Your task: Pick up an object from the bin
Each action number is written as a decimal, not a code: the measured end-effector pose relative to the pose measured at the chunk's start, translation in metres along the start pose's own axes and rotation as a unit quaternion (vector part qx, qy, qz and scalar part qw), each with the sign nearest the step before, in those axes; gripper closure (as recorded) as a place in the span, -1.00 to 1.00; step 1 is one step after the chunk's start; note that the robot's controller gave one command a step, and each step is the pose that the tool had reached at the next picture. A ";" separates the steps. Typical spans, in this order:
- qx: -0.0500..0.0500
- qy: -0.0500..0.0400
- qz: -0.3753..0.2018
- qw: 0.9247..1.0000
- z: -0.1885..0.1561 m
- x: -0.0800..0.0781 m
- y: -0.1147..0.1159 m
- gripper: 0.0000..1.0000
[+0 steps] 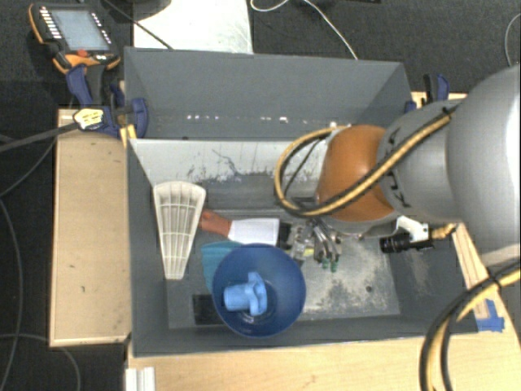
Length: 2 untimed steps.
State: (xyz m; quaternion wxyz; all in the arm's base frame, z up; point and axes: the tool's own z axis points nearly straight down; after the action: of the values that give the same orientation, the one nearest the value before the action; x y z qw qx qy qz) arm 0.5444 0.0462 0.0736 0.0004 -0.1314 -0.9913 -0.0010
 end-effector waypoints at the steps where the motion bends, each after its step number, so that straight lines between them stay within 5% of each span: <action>1: 0.001 0.002 0.000 1.000 -0.008 0.002 -0.001 1.00; 2: 0.001 0.004 -0.001 1.000 -0.027 0.003 -0.001 1.00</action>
Offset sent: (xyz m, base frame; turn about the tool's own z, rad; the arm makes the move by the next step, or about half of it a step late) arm 0.0001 0.0001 0.1124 0.0000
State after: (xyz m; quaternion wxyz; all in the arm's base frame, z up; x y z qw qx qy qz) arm 0.5416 0.0461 0.1009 0.0046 -0.1308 -0.9914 -0.0003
